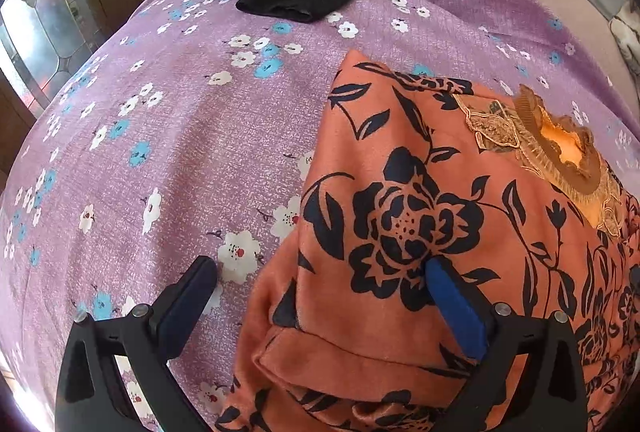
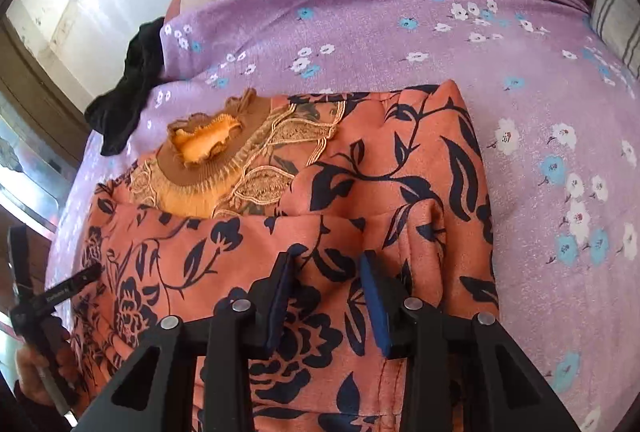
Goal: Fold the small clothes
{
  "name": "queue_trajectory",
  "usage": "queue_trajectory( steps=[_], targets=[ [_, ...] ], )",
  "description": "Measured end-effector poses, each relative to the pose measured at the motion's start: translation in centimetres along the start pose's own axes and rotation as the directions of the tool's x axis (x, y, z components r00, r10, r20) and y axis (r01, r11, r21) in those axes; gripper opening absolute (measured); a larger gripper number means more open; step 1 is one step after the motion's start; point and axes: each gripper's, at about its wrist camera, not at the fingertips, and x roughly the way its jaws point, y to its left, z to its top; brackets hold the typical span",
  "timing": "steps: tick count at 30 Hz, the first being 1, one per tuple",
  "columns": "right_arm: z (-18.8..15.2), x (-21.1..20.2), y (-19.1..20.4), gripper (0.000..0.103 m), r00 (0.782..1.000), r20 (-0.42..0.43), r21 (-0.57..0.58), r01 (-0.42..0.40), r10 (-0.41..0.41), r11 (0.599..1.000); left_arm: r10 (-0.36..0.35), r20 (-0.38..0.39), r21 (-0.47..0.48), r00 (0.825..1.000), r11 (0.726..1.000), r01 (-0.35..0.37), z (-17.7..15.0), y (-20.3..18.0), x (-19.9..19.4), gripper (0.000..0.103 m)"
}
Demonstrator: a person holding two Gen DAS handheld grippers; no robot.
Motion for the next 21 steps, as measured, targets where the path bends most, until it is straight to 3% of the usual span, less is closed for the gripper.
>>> queue_trajectory(
  steps=[2,6,9,11,14,18,21],
  targets=[
    [0.0,-1.2,-0.2,0.038,1.000,0.025,0.016,-0.016,0.016,1.000,0.013,-0.001,0.004,1.000,1.000,-0.013,0.0,-0.1,-0.5,0.103],
    [-1.1,-3.4,0.3,0.039,0.998,0.051,-0.011,-0.036,0.036,0.999,0.105,0.152,0.045,0.983,0.993,-0.113,-1.6,-1.1,-3.9,0.103],
    [-2.3,-4.6,0.7,0.038,0.998,0.030,-0.037,-0.055,0.056,0.998,0.057,0.196,0.063,0.979,0.995,-0.071,-2.6,-1.6,-5.7,0.103],
    [-3.0,-4.2,1.1,0.038,0.999,-0.001,-0.051,-0.038,0.038,0.998,0.028,0.165,0.089,0.986,0.995,-0.043,-3.0,-2.3,-5.5,0.103],
    [-3.9,-1.9,0.6,0.039,0.995,-0.101,-0.030,-0.018,0.015,0.999,0.035,0.015,0.130,0.999,0.991,-0.037,-4.2,-3.2,-3.1,0.101],
    [-4.8,-2.7,0.5,0.039,0.997,-0.077,-0.022,-0.026,0.025,0.999,-0.049,-0.012,0.028,0.999,0.998,0.049,-5.8,-0.6,-3.8,0.101],
    [-5.6,-3.6,0.2,0.038,0.998,-0.044,-0.004,-0.037,0.037,0.999,-0.022,0.013,0.026,1.000,0.999,0.022,-7.4,0.8,-5.5,0.101]
  ],
)
